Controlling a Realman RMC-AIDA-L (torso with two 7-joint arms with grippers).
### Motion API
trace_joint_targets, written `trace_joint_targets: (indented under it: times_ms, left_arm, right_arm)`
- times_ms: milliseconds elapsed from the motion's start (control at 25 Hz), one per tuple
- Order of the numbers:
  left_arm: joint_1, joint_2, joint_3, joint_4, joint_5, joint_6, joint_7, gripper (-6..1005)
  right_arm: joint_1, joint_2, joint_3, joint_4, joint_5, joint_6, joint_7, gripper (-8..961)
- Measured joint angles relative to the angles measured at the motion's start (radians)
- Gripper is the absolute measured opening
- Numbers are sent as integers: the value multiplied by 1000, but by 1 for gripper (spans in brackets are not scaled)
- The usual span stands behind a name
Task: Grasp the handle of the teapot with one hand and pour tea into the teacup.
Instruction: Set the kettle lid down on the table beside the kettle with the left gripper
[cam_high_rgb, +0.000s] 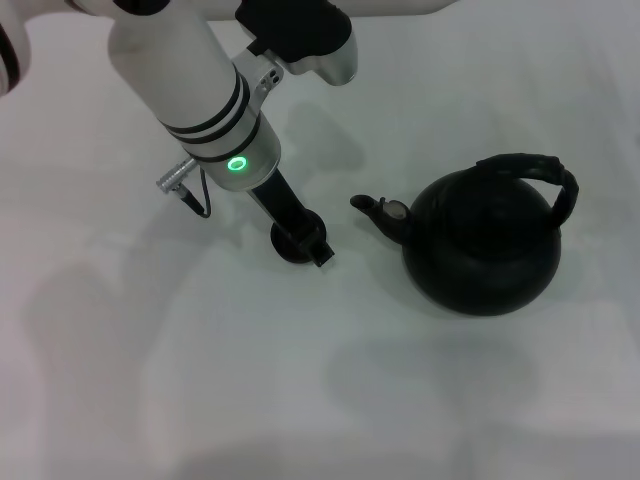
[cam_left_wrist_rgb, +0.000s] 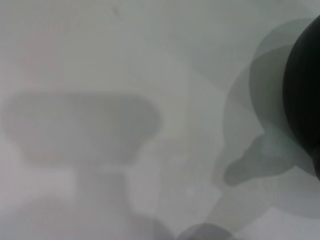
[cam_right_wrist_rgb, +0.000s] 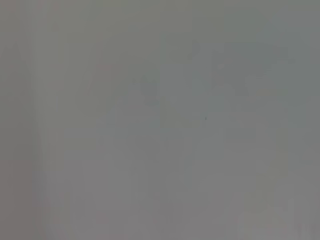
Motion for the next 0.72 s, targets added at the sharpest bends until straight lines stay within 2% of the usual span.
trace_joint_targets:
  times_ms: [720]
  left_arm:
    - [0, 1, 36, 0, 1, 5, -17, 791]
  right_arm:
    - [-2, 0, 0, 0, 0, 0, 0, 870]
